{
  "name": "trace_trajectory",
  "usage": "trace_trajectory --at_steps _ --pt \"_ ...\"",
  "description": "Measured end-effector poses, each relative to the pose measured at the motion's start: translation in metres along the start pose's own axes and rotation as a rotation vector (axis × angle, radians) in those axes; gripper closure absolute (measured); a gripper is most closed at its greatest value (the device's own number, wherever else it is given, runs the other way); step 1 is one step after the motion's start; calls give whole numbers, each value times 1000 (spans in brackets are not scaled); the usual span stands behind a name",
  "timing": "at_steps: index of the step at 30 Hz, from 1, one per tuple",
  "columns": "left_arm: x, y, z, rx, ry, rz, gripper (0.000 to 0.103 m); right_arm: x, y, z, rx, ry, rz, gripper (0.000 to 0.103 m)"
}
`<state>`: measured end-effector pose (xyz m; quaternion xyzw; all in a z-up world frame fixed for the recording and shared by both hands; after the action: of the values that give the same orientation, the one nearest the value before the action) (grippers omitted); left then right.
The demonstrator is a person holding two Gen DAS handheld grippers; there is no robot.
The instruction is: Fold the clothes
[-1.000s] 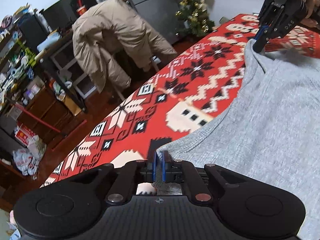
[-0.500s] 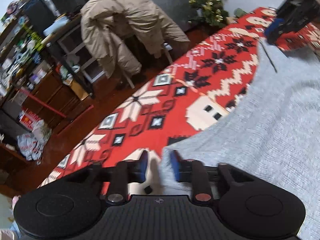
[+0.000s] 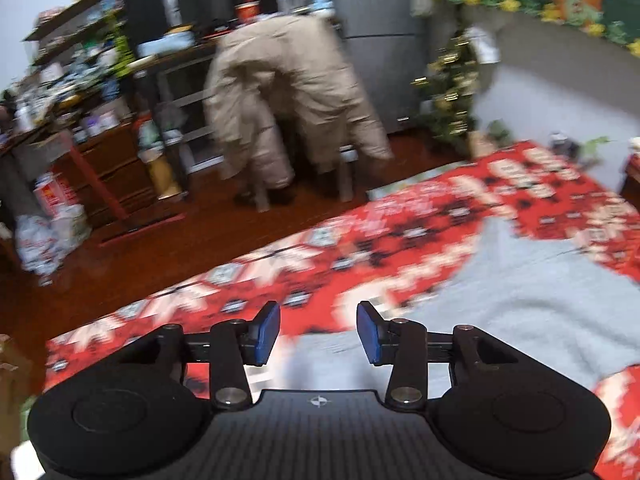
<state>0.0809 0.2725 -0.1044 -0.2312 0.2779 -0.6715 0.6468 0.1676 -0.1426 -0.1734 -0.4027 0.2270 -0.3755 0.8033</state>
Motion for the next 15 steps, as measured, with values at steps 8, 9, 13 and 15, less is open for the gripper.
trace_trajectory --at_steps 8,9,13,15 --pt "122 41 7 -19 90 -173 61 -6 -2 -41 36 18 -6 100" --pt "134 45 6 -23 99 -194 62 -8 -3 -39 45 4 -11 102" --pt "173 50 -2 -34 158 -252 62 9 -6 -25 70 -35 -82 102" --pt "187 51 -6 -39 184 -272 62 28 -5 -13 92 -14 -112 102"
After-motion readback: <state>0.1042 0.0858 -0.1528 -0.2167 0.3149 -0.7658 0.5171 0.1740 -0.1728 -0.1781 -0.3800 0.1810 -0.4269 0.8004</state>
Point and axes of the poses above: each gripper's, at about its wrist camera, not at the fingertips, and y roughly the way its jaws point, x to its right, z to its top, the point moved 8 cm from there along y, roughly the way its jaws point, and after that the axes turned 4 degrees about -z, right-handed, at the moved point
